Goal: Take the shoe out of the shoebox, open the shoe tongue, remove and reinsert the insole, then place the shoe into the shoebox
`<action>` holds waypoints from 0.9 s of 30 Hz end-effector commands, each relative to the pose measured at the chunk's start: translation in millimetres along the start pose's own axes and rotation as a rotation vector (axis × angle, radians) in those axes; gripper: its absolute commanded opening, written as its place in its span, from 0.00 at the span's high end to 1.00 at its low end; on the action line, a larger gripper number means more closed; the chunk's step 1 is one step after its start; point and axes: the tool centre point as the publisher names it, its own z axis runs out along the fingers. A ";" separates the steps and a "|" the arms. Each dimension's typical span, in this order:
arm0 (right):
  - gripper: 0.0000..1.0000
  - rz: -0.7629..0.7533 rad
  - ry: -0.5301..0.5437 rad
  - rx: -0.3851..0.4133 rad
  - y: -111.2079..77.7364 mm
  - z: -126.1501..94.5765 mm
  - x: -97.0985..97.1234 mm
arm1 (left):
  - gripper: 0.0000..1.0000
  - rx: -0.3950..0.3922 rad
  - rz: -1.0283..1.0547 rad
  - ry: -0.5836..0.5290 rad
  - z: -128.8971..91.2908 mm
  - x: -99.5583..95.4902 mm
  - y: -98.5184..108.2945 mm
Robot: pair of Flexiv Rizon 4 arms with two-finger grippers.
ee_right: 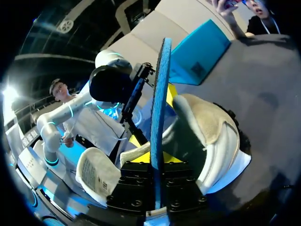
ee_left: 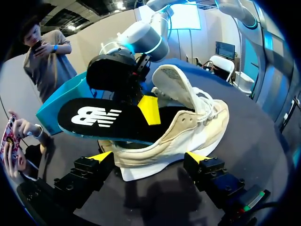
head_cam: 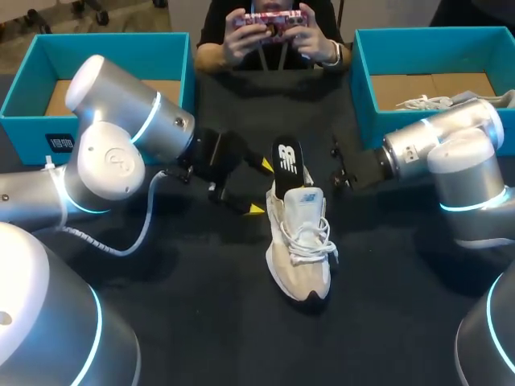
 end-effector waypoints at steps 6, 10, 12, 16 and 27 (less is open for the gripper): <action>0.81 -0.021 -0.019 0.013 11.9 -3.5 8.0 | 0.00 0.001 -0.004 0.000 1.6 0.2 1.7; 0.81 -0.027 -0.023 0.016 18.1 -4.3 4.4 | 0.00 0.001 -0.007 0.000 0.7 0.8 3.3; 0.82 -0.029 -0.023 0.017 20.8 -4.5 2.1 | 0.00 -0.001 -0.007 0.001 0.2 1.0 4.0; 0.82 -0.039 -0.019 0.025 27.1 -4.7 -2.6 | 0.00 -0.002 -0.009 0.000 -2.2 1.7 4.6; 1.00 -0.003 0.052 0.063 25.7 -4.9 -9.2 | 0.00 0.002 -0.015 -0.011 -4.0 2.4 5.3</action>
